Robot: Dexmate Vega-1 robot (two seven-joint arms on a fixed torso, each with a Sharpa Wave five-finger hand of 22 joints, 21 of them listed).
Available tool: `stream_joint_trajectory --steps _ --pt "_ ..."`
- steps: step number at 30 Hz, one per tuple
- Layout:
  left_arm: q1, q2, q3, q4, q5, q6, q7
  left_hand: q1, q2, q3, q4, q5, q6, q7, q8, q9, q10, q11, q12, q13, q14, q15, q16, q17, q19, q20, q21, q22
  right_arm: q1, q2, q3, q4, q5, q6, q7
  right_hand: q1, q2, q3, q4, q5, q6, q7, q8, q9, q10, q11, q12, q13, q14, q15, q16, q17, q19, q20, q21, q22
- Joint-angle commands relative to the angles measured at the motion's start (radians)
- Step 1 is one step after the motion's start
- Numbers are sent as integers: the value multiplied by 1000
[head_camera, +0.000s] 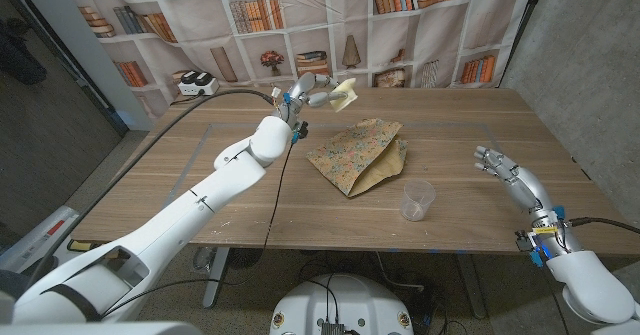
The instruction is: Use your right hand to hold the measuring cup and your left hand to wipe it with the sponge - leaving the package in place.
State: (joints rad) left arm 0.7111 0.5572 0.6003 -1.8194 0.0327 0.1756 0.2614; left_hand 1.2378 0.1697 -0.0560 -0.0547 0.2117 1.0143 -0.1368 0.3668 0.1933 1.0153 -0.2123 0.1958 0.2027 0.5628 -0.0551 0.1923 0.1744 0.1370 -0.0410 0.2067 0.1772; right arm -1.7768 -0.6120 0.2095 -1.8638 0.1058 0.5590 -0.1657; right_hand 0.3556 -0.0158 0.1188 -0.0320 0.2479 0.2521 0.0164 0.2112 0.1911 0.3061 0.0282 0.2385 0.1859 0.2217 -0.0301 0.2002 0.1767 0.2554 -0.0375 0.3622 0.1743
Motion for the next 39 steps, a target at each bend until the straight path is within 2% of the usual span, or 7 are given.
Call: stream_joint_trajectory --steps 1,10,13,25,27,29,39 --pt "-14 10 -29 43 -108 -95 -92 4 -3 3 8 -2 8 8 6 2 6 -1 -3 1 8 -134 -2 3 -4 -19 -3 3 -67 23 51 -74 -201 -64 -33 16 -2 3 -10 6 7 -6 5 2 10 -2 6 1 10 -3 3 3 15 -59 -3 2" --pt "-31 -32 -43 212 -287 -347 -256 4 -5 5 11 -4 10 7 6 2 8 -1 -2 1 9 -136 -2 3 -6 -20 -4 3 -90 56 50 -101 -330 -92 -72 20 -7 1 -15 8 3 -9 2 3 10 -7 4 1 16 -11 3 3 25 -64 -5 1" --pt "-36 -35 -41 233 -306 -377 -285 4 -6 6 12 -5 11 7 6 2 8 -1 -2 1 9 -136 -2 3 -7 -20 -4 3 -86 65 38 -100 -368 -88 -93 23 -9 1 -18 9 5 -11 3 3 11 -6 4 1 19 -13 3 3 28 -64 -6 1" --pt "-33 -12 -35 228 -285 -371 -288 3 -8 8 15 -7 12 6 6 1 9 -1 -3 1 6 -135 -3 4 -10 -17 -5 3 -71 45 -12 -120 -581 -109 -175 44 -18 3 -34 17 0 -14 -1 3 8 -3 0 2 24 -15 0 3 36 -63 -12 1" --pt "-31 -9 -36 228 -287 -374 -291 2 -9 9 16 -7 11 5 5 1 8 -1 -3 1 5 -134 -3 4 -12 -17 -6 3 -65 40 -22 -116 -595 -101 -191 54 -23 4 -41 21 4 -16 1 3 8 -5 0 2 27 -17 0 3 38 -64 -14 0" --pt "-31 -8 -37 231 -289 -376 -295 2 -9 9 17 -7 11 6 5 1 8 -1 -3 1 5 -134 -3 4 -12 -17 -6 3 -66 35 -28 -123 -628 -117 -203 79 -37 6 -60 30 16 -24 5 4 19 -14 2 2 36 -24 0 3 47 -65 -20 0" --pt "-47 -3 -35 260 -303 -388 -330 0 -9 11 21 -9 12 8 4 1 7 -1 -3 1 3 -134 -4 4 -14 -15 -6 3 -92 20 -66 -183 -704 -240 -219 119 -66 4 -90 51 -4 -27 -4 4 11 -18 -5 3 31 -22 -8 4 48 -63 -37 0"
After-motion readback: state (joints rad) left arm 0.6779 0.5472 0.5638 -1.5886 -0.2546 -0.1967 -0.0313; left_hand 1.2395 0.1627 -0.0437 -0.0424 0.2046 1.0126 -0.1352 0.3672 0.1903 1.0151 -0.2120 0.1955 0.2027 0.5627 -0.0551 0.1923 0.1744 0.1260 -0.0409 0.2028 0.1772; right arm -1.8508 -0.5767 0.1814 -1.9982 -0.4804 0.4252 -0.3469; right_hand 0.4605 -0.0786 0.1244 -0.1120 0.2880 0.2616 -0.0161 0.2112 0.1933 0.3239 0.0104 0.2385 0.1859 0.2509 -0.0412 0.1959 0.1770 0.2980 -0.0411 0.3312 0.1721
